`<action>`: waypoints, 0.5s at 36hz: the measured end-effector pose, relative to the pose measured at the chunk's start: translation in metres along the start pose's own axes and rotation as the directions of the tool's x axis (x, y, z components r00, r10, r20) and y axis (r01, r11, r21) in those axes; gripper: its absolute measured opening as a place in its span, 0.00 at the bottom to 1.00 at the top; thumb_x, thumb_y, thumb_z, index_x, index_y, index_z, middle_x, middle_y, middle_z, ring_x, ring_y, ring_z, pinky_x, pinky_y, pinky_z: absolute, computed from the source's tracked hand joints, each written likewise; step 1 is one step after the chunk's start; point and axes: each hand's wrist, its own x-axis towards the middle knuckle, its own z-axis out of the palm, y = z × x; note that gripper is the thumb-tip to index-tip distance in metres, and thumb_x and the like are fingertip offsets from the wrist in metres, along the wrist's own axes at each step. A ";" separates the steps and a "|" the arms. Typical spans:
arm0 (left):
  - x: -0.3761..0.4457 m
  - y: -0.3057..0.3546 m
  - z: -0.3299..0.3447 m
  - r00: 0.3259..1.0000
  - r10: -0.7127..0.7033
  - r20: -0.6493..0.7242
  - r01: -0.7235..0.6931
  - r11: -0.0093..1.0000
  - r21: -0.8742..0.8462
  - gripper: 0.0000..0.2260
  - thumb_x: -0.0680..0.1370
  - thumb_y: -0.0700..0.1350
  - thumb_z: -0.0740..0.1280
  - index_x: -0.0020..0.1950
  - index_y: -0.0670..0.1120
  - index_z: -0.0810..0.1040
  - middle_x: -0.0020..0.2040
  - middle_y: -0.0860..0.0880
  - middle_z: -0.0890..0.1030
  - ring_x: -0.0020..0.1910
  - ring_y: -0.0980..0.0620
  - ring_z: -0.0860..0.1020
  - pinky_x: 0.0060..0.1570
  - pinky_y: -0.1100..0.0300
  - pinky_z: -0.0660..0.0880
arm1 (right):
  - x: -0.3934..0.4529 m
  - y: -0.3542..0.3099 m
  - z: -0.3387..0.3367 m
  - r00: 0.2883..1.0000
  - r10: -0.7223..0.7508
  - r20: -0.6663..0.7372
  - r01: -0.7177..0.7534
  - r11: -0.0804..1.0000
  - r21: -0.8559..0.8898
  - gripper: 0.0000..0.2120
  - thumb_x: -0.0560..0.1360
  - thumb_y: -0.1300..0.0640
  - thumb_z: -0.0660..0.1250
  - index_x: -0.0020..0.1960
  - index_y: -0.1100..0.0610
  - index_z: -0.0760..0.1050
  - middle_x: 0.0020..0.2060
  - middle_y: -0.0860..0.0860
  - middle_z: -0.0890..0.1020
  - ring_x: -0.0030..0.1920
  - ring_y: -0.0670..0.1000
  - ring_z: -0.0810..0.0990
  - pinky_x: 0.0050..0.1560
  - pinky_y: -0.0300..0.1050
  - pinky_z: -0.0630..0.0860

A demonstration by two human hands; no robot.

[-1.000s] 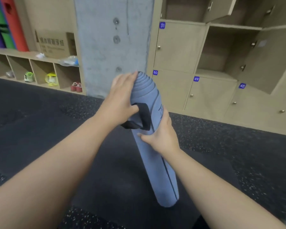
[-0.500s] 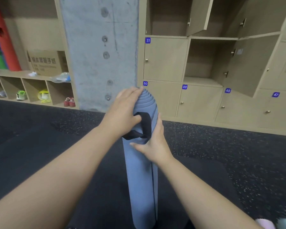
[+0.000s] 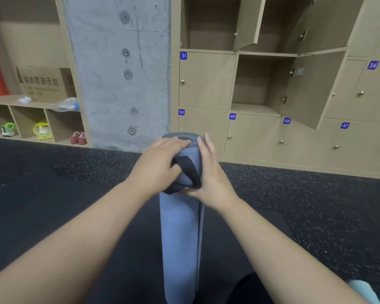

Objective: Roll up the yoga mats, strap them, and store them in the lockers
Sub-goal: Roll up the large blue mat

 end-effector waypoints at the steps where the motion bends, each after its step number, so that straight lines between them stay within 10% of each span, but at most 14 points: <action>1: -0.001 0.000 -0.002 1.000 0.008 0.026 -0.008 1.000 0.004 0.29 0.70 0.43 0.54 0.71 0.46 0.72 0.69 0.49 0.74 0.71 0.50 0.67 0.67 0.67 0.52 | 0.002 0.000 -0.004 1.000 -0.023 0.020 0.023 1.000 -0.015 0.59 0.62 0.50 0.82 0.76 0.40 0.42 0.72 0.30 0.34 0.77 0.52 0.56 0.66 0.50 0.69; 9: -0.001 0.006 -0.023 0.979 -0.034 0.202 0.052 0.995 -0.087 0.25 0.79 0.32 0.54 0.75 0.46 0.64 0.76 0.51 0.63 0.76 0.56 0.58 0.70 0.71 0.47 | 0.009 -0.001 -0.017 0.998 -0.011 0.059 0.013 0.999 -0.031 0.48 0.59 0.57 0.83 0.72 0.60 0.63 0.73 0.53 0.61 0.69 0.50 0.65 0.66 0.50 0.69; 13: -0.003 0.006 -0.032 0.980 -0.194 0.043 0.198 0.957 -0.213 0.17 0.77 0.33 0.55 0.61 0.47 0.75 0.62 0.48 0.76 0.61 0.50 0.72 0.58 0.61 0.66 | 0.005 -0.005 -0.018 0.996 0.025 0.082 -0.023 0.999 -0.023 0.49 0.60 0.55 0.83 0.73 0.57 0.60 0.74 0.49 0.58 0.71 0.49 0.63 0.65 0.38 0.63; 18: -0.005 -0.001 -0.045 0.898 -0.434 -0.071 0.422 0.896 -0.142 0.06 0.76 0.36 0.56 0.47 0.45 0.69 0.42 0.48 0.74 0.42 0.45 0.73 0.38 0.54 0.64 | 0.001 -0.010 -0.022 0.991 0.057 0.120 -0.058 0.998 0.008 0.52 0.60 0.52 0.83 0.74 0.57 0.56 0.74 0.48 0.55 0.73 0.44 0.58 0.70 0.37 0.58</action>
